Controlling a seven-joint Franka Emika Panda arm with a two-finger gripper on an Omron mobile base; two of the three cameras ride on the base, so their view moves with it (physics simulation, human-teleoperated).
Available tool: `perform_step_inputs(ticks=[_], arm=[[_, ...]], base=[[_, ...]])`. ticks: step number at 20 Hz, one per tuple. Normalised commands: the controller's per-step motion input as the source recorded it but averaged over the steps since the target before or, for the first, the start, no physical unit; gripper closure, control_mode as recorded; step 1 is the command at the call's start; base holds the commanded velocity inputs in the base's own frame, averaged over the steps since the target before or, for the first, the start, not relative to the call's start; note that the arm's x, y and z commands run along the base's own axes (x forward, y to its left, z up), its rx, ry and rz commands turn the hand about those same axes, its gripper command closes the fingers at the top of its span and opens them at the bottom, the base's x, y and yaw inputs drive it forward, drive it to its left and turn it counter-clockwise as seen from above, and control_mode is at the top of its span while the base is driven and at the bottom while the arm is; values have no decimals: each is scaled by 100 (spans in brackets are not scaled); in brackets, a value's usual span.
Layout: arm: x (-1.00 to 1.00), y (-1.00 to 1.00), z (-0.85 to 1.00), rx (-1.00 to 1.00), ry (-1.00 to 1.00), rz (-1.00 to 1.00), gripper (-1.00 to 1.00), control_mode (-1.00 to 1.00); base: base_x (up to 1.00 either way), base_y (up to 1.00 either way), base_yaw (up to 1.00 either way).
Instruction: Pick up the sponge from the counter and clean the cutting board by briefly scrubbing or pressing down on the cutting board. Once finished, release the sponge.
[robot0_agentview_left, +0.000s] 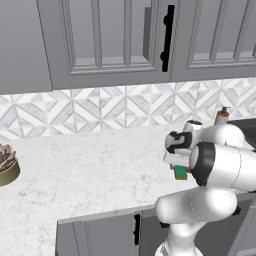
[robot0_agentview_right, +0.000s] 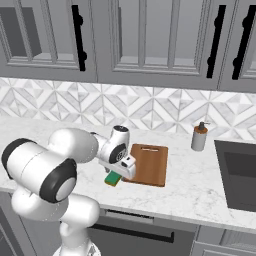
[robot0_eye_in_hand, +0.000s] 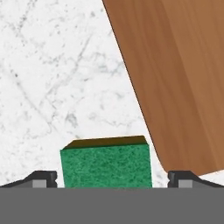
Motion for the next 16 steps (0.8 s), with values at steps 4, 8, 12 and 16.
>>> perform_step_inputs(ticks=[4, 8, 12, 16], arm=[[0, 22, -25, -3, 0, 0, -100, -100], [0, 3, -9, 0, 0, 0, 100, -100], [0, 0, -6, 0, 0, 0, 100, -100], [0, 0, -5, 0, 0, 0, 100, -100]], base=[[0, 0, 0], [0, 0, 0], [0, 0, 0], [0, 0, 0]])
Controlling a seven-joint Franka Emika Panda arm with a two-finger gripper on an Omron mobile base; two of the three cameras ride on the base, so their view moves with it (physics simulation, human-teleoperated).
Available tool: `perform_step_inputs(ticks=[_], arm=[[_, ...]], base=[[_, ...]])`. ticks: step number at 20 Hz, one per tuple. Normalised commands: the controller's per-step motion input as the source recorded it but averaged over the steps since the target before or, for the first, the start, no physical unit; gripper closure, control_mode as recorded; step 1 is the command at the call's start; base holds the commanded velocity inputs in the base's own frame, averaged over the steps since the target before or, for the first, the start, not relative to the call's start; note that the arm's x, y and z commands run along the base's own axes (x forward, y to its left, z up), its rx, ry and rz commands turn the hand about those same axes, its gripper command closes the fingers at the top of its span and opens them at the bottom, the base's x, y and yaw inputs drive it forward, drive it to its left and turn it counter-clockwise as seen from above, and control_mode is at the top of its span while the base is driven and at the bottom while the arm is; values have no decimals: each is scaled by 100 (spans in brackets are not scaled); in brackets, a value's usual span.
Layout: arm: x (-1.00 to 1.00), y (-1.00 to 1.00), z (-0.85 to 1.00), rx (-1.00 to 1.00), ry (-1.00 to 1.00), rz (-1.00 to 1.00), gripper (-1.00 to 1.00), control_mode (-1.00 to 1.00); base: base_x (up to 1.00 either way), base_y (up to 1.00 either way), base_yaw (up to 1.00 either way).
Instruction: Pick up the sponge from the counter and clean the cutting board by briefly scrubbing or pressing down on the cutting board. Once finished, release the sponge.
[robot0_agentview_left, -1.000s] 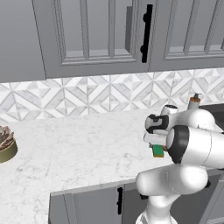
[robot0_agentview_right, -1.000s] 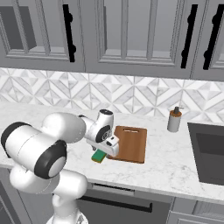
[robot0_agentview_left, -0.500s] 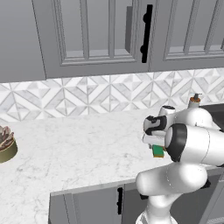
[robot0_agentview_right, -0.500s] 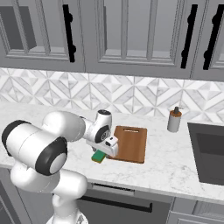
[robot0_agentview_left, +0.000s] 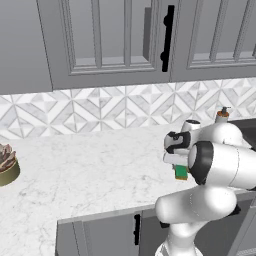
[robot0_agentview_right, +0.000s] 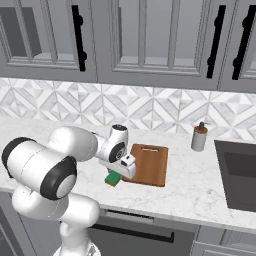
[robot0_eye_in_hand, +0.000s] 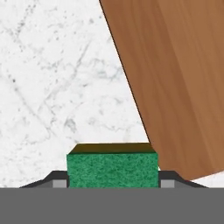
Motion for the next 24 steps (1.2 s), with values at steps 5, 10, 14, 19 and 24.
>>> perform_step_inputs(ticks=[5, 10, 14, 19, 24], arm=[[-15, 8, 11, 0, 0, 0, 100, -100], [-23, 1, 57, 0, 0, -2, 100, -100], [0, -24, 25, 0, 3, -8, 100, -100], [0, -51, 10, 3, 7, -10, 100, -100], [1, -43, 1, 1, 1, -24, 100, -100]], base=[[0, 0, 0], [0, 0, 0], [0, 0, 0], [0, 0, 0], [0, 0, 0]])
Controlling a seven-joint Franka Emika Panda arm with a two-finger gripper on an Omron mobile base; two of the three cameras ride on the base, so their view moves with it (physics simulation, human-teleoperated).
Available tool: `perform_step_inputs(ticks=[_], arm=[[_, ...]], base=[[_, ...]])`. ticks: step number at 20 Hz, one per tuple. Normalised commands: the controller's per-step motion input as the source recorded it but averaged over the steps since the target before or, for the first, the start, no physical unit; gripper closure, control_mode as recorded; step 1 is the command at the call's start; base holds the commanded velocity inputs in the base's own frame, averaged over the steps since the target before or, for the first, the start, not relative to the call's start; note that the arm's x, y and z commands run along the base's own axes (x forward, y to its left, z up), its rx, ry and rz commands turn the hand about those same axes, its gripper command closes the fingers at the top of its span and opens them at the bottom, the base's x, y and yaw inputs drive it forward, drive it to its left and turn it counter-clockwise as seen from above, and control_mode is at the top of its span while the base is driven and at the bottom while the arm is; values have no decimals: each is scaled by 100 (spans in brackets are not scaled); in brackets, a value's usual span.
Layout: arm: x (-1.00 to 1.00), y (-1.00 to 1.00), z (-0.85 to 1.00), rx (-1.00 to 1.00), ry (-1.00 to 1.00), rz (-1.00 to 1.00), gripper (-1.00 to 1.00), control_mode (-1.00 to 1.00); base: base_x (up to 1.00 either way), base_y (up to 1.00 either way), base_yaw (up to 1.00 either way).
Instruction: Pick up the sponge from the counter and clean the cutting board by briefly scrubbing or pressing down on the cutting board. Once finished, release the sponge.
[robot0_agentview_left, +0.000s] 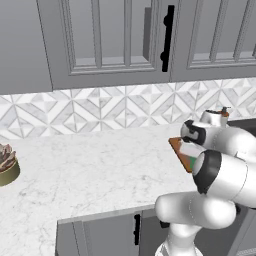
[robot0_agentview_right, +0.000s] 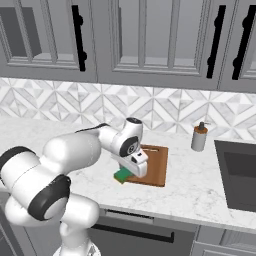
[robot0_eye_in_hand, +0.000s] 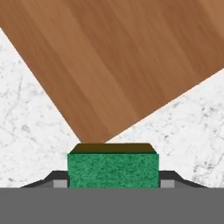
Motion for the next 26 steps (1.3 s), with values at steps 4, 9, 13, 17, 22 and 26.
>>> perform_step_inputs(ticks=[4, 9, 13, 17, 22, 26], arm=[[36, -4, 0, 0, 0, -26, 100, -100], [28, -1, -8, 0, 0, -19, 100, -100], [8, 0, -32, 0, 0, -18, 100, -100], [0, 0, -41, 0, 0, -16, 100, -100], [20, 0, -38, 0, 0, -12, 100, -100], [37, 0, -30, 0, 0, -9, 100, -100]], base=[[0, 0, 0], [0, 0, 0], [0, 0, 0], [0, 0, 0], [0, 0, 0], [0, 0, 0]])
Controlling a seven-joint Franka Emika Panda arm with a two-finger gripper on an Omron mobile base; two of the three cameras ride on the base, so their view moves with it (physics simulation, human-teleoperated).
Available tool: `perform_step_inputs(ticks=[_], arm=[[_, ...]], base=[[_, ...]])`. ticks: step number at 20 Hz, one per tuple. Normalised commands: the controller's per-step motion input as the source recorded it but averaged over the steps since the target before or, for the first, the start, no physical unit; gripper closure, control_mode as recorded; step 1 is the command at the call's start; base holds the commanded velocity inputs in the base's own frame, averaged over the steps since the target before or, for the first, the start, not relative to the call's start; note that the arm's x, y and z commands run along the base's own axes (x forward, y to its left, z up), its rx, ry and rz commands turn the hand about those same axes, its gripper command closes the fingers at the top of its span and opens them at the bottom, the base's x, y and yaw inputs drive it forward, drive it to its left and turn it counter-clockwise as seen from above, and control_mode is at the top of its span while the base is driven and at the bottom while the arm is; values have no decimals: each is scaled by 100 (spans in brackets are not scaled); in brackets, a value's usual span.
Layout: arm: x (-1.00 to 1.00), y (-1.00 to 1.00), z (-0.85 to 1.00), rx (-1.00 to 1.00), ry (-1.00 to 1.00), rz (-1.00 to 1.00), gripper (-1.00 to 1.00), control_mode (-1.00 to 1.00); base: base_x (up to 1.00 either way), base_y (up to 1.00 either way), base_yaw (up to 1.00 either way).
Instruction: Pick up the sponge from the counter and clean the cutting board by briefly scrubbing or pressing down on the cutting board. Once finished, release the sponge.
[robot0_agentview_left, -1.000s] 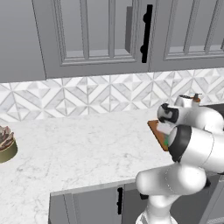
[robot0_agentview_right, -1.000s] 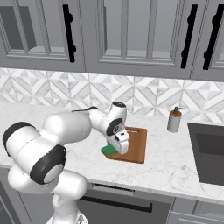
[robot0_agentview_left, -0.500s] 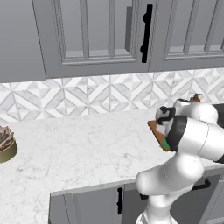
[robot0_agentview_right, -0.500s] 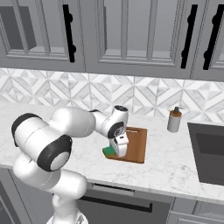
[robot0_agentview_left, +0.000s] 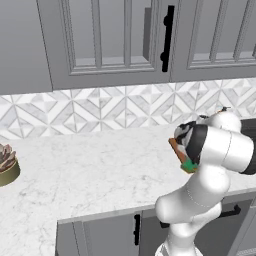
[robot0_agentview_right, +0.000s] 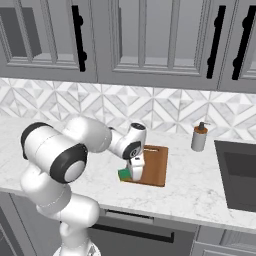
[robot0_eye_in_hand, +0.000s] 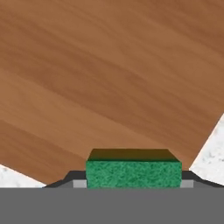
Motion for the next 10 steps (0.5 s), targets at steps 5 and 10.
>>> perform_step_inputs(ticks=[5, 10], arm=[[38, 0, -22, 0, 0, -9, 100, -100], [44, 0, -20, 0, 0, -9, 100, -100]], base=[[0, 0, 0], [0, 0, 0]])
